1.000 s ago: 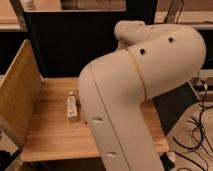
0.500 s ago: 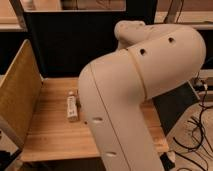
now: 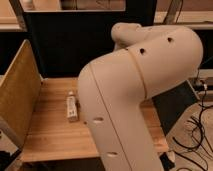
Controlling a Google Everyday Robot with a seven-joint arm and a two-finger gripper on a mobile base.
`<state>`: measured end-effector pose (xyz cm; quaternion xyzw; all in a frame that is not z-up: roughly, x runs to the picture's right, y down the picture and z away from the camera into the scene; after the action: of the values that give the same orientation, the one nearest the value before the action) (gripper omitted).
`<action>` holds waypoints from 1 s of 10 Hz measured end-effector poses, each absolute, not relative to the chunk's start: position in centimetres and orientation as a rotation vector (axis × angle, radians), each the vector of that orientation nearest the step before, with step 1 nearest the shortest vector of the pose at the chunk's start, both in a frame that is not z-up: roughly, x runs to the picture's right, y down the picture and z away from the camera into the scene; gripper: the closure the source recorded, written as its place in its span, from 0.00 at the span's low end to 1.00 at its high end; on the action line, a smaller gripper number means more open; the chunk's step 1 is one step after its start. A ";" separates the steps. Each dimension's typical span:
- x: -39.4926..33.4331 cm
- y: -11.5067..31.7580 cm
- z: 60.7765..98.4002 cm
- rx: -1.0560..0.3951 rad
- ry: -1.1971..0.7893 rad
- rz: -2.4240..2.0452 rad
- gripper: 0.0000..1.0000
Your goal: Knock the eraser over
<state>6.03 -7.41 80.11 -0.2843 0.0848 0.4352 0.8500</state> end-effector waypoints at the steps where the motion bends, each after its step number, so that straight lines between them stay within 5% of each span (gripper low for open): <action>1: 3.8 -5.9 80.2 -0.640 0.168 0.864 1.00; 10: -1.1 0.2 81.9 -0.763 0.205 0.753 1.00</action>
<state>-1.07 0.21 81.90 -0.3627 0.0973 0.3583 0.8548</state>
